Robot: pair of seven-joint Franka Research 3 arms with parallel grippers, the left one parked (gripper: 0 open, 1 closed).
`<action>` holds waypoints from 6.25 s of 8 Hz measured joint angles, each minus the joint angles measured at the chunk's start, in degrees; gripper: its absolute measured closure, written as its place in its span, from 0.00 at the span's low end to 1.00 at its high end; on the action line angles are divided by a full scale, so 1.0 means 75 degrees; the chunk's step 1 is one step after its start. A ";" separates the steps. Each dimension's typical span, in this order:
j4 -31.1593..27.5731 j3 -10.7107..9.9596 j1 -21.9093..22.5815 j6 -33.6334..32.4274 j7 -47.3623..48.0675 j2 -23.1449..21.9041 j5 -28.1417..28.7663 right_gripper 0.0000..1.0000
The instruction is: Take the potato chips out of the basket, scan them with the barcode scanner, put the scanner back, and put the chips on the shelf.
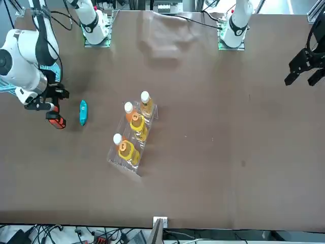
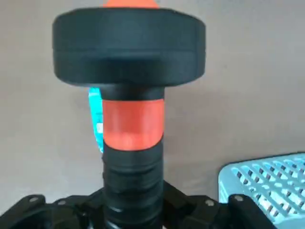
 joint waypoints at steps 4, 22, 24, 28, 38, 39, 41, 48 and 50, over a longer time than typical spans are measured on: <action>-0.1403 0.0019 0.0647 0.0733 0.0977 -0.0742 0.0004 0.84; -0.2967 -0.0094 0.1736 0.1805 0.2691 -0.0950 0.0005 0.84; -0.2967 -0.0093 0.1726 0.1803 0.2691 -0.0947 0.0005 0.84; -0.2967 -0.0093 0.1725 0.1799 0.2691 -0.0940 0.0005 0.84; 0.0909 -0.0239 -0.0405 0.0268 -0.0251 0.0825 -0.0305 0.84; 0.1563 -0.0259 -0.0924 0.0193 -0.1096 0.1348 -0.0305 0.84; 0.2556 -0.0274 -0.1713 0.0176 -0.2404 0.2349 -0.0303 0.84; 0.3484 -0.0263 -0.2709 0.1109 -0.3663 0.4135 -0.0303 0.84; 0.3516 -0.0263 -0.2758 0.1304 -0.3666 0.4296 -0.0303 0.84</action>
